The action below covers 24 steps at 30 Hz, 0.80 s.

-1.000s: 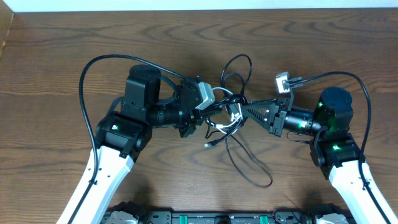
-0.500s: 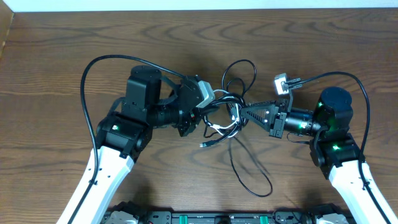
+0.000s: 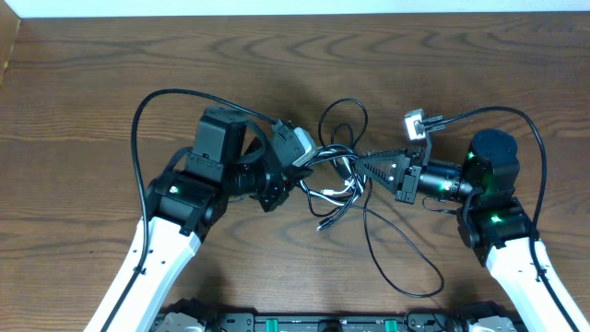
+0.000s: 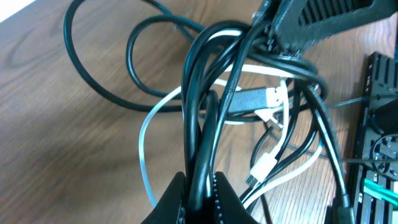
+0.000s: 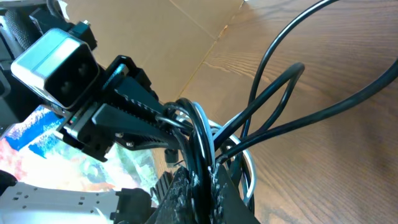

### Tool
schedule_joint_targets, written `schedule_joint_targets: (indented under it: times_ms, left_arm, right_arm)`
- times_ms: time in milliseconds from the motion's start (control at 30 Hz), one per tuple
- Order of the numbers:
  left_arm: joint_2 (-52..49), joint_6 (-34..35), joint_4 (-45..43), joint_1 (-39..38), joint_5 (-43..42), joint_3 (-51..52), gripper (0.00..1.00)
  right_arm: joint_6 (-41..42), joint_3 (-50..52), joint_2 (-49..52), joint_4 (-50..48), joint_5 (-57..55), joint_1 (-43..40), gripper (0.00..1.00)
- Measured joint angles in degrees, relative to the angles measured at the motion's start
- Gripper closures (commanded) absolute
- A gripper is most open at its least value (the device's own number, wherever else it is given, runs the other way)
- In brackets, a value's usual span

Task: Untangle cables

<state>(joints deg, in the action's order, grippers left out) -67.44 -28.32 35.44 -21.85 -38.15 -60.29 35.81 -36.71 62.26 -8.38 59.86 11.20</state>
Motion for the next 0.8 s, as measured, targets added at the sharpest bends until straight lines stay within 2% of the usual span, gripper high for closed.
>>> schedule_joint_targets:
  times_ms: [233, 433, 633, 733, 800]
  left_arm:
    - [0.0, 0.0, 2.4, -0.4, 3.5, 0.0, 0.92]
    - [-0.3, 0.0, 5.5, 0.2, 8.4, 0.0, 0.92]
    - [-0.3, 0.0, 5.7, 0.4, 9.6, 0.0, 0.92]
    - [-0.3, 0.0, 5.6, 0.4, 9.8, 0.0, 0.92]
    - [-0.3, 0.0, 5.2, 0.4, 9.6, 0.0, 0.92]
  right_arm:
    - [0.0, 0.0, 0.1, 1.6, -1.0, 0.0, 0.99]
    - [-0.8, 0.0, 0.0, 7.7, -9.0, -2.2, 0.98]
    - [-2.2, 0.0, 0.0, 11.1, -14.4, -2.5, 0.99]
    - [-2.6, 0.0, 0.0, 11.5, -14.6, -2.5, 0.96]
    - [-2.8, 0.0, 0.0, 11.7, -14.4, -2.5, 0.89]
